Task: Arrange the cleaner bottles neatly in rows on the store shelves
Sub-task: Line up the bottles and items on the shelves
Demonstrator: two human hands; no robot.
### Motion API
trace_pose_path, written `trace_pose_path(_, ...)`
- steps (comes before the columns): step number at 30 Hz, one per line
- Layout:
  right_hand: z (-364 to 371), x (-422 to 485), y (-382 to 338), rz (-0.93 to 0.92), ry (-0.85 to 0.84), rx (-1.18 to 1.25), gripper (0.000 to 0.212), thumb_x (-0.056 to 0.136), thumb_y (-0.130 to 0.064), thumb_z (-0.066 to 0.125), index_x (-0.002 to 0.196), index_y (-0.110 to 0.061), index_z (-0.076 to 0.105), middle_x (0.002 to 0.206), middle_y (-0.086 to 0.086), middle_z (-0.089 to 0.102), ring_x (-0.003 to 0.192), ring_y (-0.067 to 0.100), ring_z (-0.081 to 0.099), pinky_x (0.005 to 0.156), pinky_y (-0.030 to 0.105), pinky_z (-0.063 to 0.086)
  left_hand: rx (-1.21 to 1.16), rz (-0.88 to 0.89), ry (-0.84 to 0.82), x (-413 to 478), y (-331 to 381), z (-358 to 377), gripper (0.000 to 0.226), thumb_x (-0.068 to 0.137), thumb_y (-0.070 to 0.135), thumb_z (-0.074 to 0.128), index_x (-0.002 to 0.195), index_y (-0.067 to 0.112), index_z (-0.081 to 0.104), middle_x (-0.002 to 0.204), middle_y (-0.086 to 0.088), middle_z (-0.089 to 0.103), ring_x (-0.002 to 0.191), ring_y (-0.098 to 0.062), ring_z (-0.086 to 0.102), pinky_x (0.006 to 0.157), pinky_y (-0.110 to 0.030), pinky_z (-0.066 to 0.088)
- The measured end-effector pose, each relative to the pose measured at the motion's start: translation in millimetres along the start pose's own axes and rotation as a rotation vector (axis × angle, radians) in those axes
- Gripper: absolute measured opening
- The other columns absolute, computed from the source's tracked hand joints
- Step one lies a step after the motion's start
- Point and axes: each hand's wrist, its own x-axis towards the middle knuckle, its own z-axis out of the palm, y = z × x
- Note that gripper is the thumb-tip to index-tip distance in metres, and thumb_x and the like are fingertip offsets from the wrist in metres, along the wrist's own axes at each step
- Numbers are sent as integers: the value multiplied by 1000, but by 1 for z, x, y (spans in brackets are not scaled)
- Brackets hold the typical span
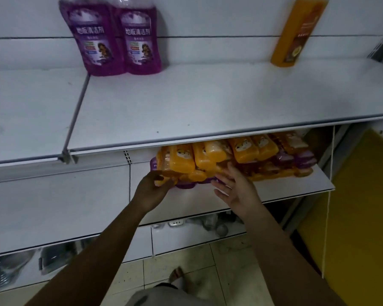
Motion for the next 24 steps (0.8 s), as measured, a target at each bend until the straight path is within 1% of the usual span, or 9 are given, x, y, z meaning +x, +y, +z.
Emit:
trace_pose_path(3,4,34,-8,82,-35,123,58,96,-53,66,139,-14,61,133,9,69,114,27,69,84,38,55,-72,-35,13,26,10,14,59,95,47,73,142,17,56,119,1,63,111,-26,67,92,-45,59)
trace_pose_path(6,6,59,-15,131,-28,222,65,90,-54,74,140,-13,60,130,12,70,113,28,70,85,39,57,-122,-107,57,42,16,26,69,91,57,74,144,17,57,130,-9,69,113,-28,68,95,-43,59)
trace_pose_path(9,10,70,-19,182,-20,235,68,85,-57,79,132,-10,63,125,11,68,107,25,70,89,36,57,-164,-164,109,48,19,36,65,90,62,71,137,17,65,129,-9,72,114,-28,70,96,-39,58)
trace_pose_path(13,17,79,-24,233,62,217,70,75,-63,84,119,-11,68,105,7,64,85,19,61,72,27,56,-268,-225,182,43,33,49,75,84,74,69,134,18,67,117,-3,71,103,-22,68,98,-42,59)
trace_pose_path(16,14,85,-31,238,77,206,71,74,-59,87,124,-12,67,109,6,64,88,19,61,64,26,57,-230,-269,254,49,30,55,106,59,100,58,127,21,71,117,-2,73,106,-25,71,97,-46,59)
trace_pose_path(18,12,86,-34,238,44,231,71,73,-49,91,128,-12,66,113,6,66,95,20,64,65,26,60,-240,-318,292,62,10,64,110,54,104,56,124,22,73,119,-6,73,106,-27,71,96,-49,60)
trace_pose_path(20,8,84,-37,211,-4,257,69,75,-37,92,130,-10,64,112,7,69,99,20,67,74,29,62,-277,-321,306,51,26,63,84,71,89,65,115,19,74,112,-5,73,104,-27,70,95,-47,60)
trace_pose_path(22,2,79,-36,173,-46,259,60,81,-29,88,132,-9,62,96,7,72,89,17,71,80,31,62,-335,-299,344,36,41,62,38,90,58,73,96,20,72,97,-2,73,98,-27,71,92,-44,61)
trace_pose_path(24,-9,74,-34,156,-59,247,53,86,-24,83,132,-8,61,104,10,73,93,20,73,82,33,61,-496,-307,342,27,41,61,21,94,40,76,95,20,70,99,-5,75,100,-31,73,88,-47,63)
